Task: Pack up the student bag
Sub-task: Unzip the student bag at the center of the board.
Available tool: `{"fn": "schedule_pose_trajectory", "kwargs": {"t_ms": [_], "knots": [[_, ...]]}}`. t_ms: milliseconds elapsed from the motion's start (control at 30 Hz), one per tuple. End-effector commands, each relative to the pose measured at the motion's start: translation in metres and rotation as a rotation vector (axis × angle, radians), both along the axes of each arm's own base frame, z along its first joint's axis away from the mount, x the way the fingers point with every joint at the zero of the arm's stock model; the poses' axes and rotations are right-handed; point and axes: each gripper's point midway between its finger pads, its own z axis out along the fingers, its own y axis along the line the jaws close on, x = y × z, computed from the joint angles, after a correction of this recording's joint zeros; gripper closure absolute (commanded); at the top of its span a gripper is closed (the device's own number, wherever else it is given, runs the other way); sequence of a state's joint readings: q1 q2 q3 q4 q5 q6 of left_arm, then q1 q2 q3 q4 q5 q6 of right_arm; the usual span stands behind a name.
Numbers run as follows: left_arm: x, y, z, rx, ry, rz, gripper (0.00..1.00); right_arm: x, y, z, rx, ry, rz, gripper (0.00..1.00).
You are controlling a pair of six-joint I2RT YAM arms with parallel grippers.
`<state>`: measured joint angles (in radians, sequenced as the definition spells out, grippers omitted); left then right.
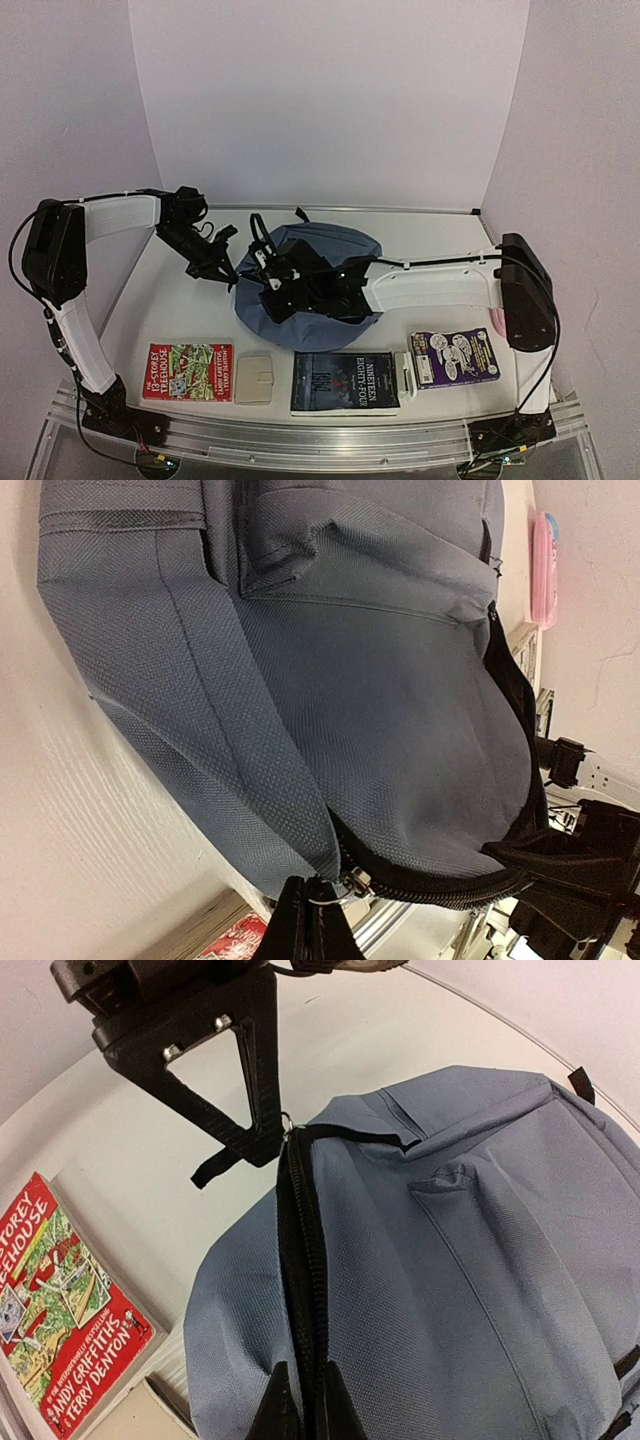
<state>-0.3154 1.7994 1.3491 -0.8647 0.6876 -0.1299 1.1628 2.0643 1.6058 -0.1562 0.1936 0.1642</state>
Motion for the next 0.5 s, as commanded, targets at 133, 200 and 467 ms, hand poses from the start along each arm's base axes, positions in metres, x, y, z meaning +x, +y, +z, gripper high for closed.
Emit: {"fn": "schedule_pose_trajectory", "kwargs": {"t_ms": [133,200,467], "knots": [[0.04,0.024,0.014,0.07,-0.159,0.091,1.0,-0.061,-0.005,0.042,-0.079,-0.015,0.111,1.0],[0.041,0.027,0.01,0.088,-0.151,0.098,1.0,-0.075,-0.002,0.042,-0.109,-0.035,0.124,1.0],[0.035,0.026,0.003,0.072,-0.107,0.086,1.0,-0.088,-0.021,0.044,-0.142,-0.053,0.079,1.0]]}}
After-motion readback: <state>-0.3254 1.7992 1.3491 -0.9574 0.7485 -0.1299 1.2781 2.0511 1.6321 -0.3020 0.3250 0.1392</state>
